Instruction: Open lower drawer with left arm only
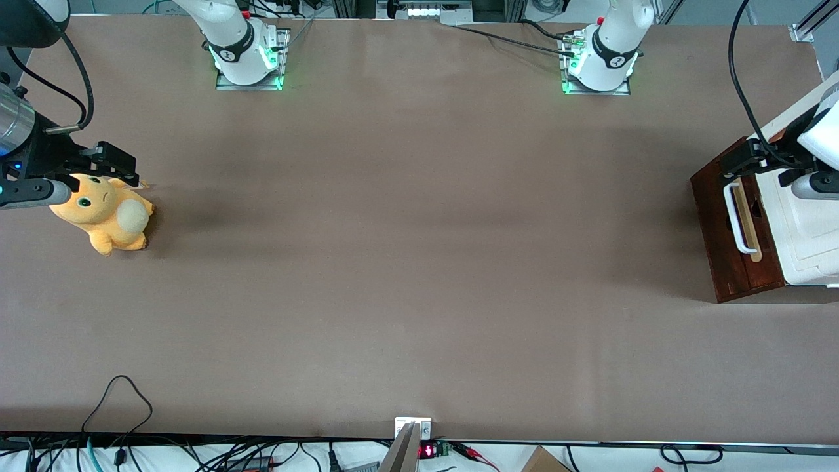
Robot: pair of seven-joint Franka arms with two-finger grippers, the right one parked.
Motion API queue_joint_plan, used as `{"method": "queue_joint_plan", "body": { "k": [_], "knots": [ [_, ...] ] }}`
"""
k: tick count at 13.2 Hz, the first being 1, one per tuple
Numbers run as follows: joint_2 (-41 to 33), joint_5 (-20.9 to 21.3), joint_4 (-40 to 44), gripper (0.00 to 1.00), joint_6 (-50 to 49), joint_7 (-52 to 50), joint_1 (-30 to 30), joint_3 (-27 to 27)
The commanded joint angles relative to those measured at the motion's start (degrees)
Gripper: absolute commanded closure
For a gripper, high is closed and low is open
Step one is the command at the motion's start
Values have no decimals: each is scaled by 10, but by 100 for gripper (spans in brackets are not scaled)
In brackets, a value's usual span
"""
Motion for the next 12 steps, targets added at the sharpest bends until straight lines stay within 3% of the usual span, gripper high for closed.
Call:
{"method": "queue_joint_plan", "body": {
  "k": [1, 12],
  "knots": [
    [5, -6, 14, 0, -7, -2, 4, -3],
    [20, -3, 17, 0, -10, -8, 4, -1]
  ]
}}
